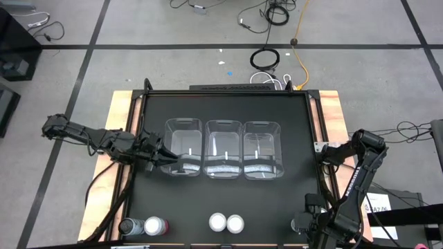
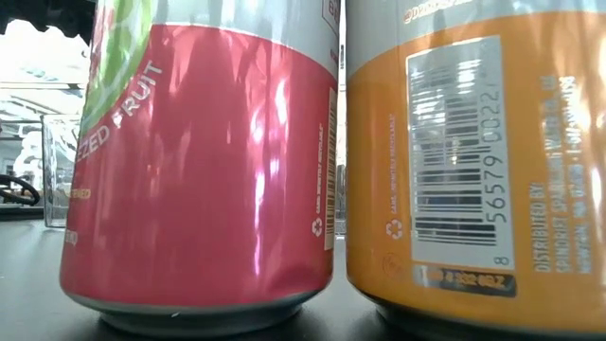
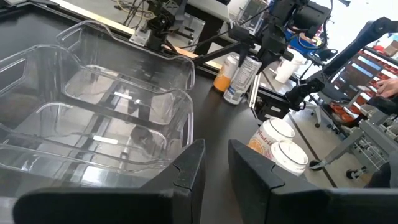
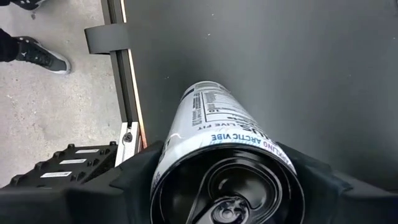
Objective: Sort soda cans
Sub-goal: Put the right white-blue soda can into the center transparent bin
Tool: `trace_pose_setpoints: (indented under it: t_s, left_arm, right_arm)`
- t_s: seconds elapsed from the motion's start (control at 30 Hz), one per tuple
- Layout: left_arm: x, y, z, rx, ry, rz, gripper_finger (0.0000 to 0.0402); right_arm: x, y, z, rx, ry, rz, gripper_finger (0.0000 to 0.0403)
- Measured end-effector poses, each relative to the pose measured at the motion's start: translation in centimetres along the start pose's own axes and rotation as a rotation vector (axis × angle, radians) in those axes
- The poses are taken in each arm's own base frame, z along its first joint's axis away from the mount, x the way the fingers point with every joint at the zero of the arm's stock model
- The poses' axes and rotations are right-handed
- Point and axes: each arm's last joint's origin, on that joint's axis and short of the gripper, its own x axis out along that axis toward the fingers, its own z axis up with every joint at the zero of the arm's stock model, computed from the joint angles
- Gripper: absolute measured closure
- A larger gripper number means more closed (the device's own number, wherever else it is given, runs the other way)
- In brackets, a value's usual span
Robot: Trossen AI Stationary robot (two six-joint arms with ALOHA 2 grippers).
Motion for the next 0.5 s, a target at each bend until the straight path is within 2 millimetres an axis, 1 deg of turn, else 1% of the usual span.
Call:
trace_pose_setpoints:
  t_s: [0.1,0.33,0.43,0.5]
  left_arm:
    - [0.0,0.0,0.0,0.0,0.0,0.0,0.0322]
    - [0.0,0.0,0.0,0.0,0.0,0.0,0.0322]
    - [0.0,0.0,0.0,0.0,0.0,0.0,0.0322]
    - [0.0,0.0,0.0,0.0,0.0,0.0,0.0322]
  right_arm:
    - [0.0,0.0,0.0,-0.003,0.0,0.0,0.0157]
    - [-0.1,-0.1,0.2,0.008,0.0,0.002,0.0148]
    - [-0.5,-0.5,0.4,0.013,-0.014,0.007,0.0154]
    - [-1.3,-1.1,0.7,0.032,-0.054,0.014,0.0157]
